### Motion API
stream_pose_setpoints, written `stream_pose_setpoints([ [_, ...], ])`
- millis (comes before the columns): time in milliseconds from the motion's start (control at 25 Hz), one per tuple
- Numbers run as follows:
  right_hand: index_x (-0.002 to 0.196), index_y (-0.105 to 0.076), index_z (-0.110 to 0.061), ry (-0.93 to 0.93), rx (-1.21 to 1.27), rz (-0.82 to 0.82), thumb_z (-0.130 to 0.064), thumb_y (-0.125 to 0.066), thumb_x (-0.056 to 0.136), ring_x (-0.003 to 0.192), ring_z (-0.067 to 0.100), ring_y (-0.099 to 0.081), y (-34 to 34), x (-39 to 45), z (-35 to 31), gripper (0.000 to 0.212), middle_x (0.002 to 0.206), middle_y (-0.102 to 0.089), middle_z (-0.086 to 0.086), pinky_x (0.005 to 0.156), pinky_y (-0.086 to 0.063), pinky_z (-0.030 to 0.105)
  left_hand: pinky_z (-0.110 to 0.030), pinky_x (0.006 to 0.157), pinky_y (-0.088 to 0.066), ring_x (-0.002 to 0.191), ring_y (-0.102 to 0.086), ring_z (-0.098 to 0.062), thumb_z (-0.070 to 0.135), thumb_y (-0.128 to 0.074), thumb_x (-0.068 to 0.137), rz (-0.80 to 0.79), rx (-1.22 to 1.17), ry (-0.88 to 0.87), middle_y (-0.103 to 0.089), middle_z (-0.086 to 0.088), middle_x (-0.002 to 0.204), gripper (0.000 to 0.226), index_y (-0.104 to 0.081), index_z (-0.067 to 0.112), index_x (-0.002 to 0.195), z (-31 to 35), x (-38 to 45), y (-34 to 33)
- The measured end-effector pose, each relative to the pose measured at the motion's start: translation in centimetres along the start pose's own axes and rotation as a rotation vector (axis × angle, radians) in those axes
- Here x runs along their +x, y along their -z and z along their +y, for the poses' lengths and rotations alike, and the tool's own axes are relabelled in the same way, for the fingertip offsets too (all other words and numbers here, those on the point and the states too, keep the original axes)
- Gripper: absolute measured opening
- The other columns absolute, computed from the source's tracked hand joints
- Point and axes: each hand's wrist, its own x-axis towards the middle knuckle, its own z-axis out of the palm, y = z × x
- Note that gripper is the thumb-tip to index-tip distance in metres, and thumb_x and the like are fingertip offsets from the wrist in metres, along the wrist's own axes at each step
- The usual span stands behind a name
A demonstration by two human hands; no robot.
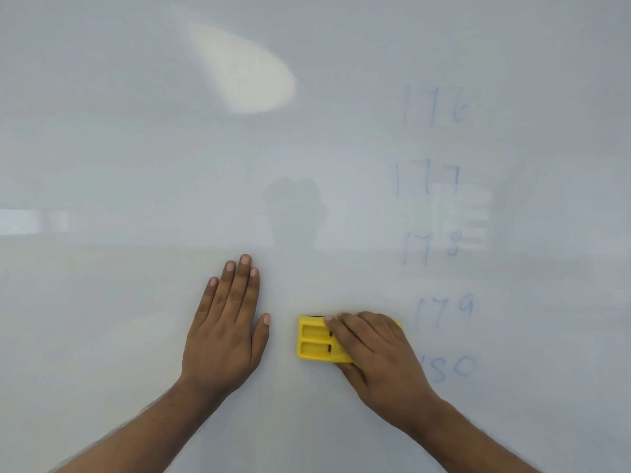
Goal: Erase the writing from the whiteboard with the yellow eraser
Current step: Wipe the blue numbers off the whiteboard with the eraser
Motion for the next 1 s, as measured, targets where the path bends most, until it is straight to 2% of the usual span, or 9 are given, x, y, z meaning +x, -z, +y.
stream_pose_setpoints([
  [160, 0.138, -0.048, -0.015, 0.079, 0.018, -0.041, -0.028, -0.062, 0.091, 0.104, 0.024, -0.054, -1.4, -0.5, -1.5, 0.051, 0.124, -0.058, 0.001, 0.094, -0.041, 0.037, -0.044, 0.127, -0.012, 0.157, -0.014, -0.027, 0.034, -0.037, 0.1, -0.004, 0.016, -0.019, -0.02, -0.015, 0.167, 0.066, -0.025, 0.001, 0.157, 0.1, -1.1, -0.3],
  [320, 0.138, -0.046, -0.018, 0.217, -0.05, -0.138, -0.027, -0.063, 0.088, 0.103, 0.022, -0.056, -1.9, -3.8, -1.0, 0.053, 0.126, -0.058, -0.001, 0.096, -0.042, 0.036, -0.043, 0.127, -0.012, 0.156, -0.014, -0.028, 0.033, -0.037, 0.1, -0.005, 0.019, -0.028, -0.022, -0.015, 0.166, 0.066, -0.026, 0.0, 0.156, 0.0, -1.4, -0.3],
  [520, 0.133, -0.049, -0.023, 0.295, -0.031, -0.28, -0.029, -0.065, 0.085, 0.099, 0.016, -0.057, -0.6, -6.8, 0.3, 0.051, 0.119, -0.059, -0.007, 0.094, -0.044, 0.031, -0.043, 0.127, -0.011, 0.156, -0.014, -0.028, 0.034, -0.037, 0.1, -0.031, 0.021, -0.041, -0.02, -0.015, 0.167, 0.067, -0.024, 0.0, 0.157, 0.0, -1.6, 0.0],
  [600, 0.134, -0.05, -0.022, 0.247, 0.048, -0.297, -0.035, -0.064, 0.09, 0.102, 0.016, -0.057, 0.8, -6.8, 1.1, 0.048, 0.122, -0.059, -0.007, 0.094, -0.043, 0.03, -0.043, 0.127, -0.011, 0.156, -0.015, -0.027, 0.035, -0.036, 0.1, -0.04, 0.007, -0.029, -0.02, -0.014, 0.167, 0.067, -0.024, 0.001, 0.157, 0.1, -1.6, 0.3],
  [720, 0.136, -0.051, -0.019, 0.084, 0.134, -0.22, -0.04, -0.055, 0.096, 0.109, 0.019, -0.057, 3.9, -5.6, 3.2, 0.045, 0.128, -0.058, -0.003, 0.098, -0.04, 0.03, -0.044, 0.127, -0.012, 0.156, -0.015, -0.027, 0.036, -0.036, 0.1, -0.018, -0.034, 0.006, -0.022, -0.012, 0.167, 0.066, -0.027, 0.002, 0.157, 0.6, -0.8, 1.2],
  [840, 0.136, -0.052, -0.016, -0.044, 0.114, -0.125, -0.04, -0.056, 0.094, 0.115, 0.019, -0.056, 7.4, -3.5, 5.2, 0.049, 0.128, -0.058, -0.003, 0.101, -0.038, 0.031, -0.045, 0.127, -0.012, 0.157, -0.014, -0.027, 0.036, -0.035, 0.101, 0.014, -0.079, 0.002, -0.021, -0.012, 0.167, 0.066, -0.025, 0.003, 0.157, 1.1, 2.3, 2.2],
  [1000, 0.138, -0.051, -0.017, -0.206, 0.087, 0.021, -0.042, -0.059, 0.088, 0.114, 0.017, -0.052, 10.8, -0.4, 7.9, 0.056, 0.126, -0.057, -0.005, 0.098, -0.037, 0.03, -0.044, 0.127, -0.012, 0.157, -0.013, -0.026, 0.038, -0.034, 0.103, 0.053, -0.075, -0.052, -0.02, -0.011, 0.168, 0.065, -0.024, 0.004, 0.158, 1.8, 8.5, 2.8],
])
